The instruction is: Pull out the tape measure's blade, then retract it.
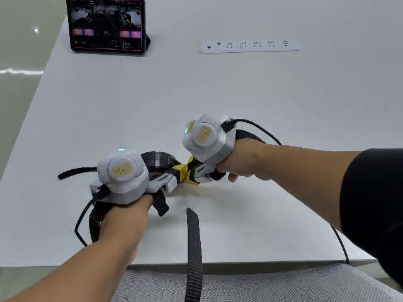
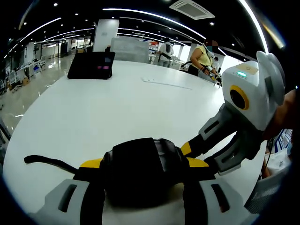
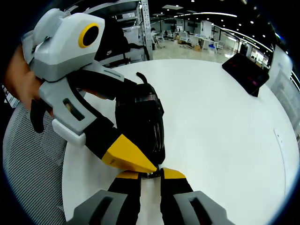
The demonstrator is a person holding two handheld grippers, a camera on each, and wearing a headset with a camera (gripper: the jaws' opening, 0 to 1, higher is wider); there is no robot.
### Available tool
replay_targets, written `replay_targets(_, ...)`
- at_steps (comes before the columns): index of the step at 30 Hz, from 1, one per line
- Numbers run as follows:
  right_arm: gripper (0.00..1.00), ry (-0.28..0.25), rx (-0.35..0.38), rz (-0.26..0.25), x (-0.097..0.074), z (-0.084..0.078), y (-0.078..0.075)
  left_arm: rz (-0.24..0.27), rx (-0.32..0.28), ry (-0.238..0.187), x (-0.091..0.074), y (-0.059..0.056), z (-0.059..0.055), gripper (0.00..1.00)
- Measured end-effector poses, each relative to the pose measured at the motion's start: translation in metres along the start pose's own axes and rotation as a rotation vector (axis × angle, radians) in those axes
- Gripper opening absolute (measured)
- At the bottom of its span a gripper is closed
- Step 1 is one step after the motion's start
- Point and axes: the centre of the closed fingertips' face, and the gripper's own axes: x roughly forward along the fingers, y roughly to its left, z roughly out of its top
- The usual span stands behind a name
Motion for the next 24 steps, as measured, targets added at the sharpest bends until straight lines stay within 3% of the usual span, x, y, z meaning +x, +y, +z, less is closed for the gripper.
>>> replay_targets(10, 0.13, -0.010, 0.014, -0.023, -0.003, 0.001, -0.001, 0.000, -0.011, 0.019, -0.001, 0.001, 0.001, 0.64)
replay_targets(17, 0.12, -0.009, -0.026, -0.021, -0.008, 0.002, -0.001, 0.004, -0.028, 0.006, -0.003, 0.001, 0.003, 0.63)
replay_targets(24, 0.13, -0.039, 0.000, -0.028, -0.018, 0.003, 0.000, -0.001, -0.044, -0.015, -0.010, -0.003, 0.015, 0.64)
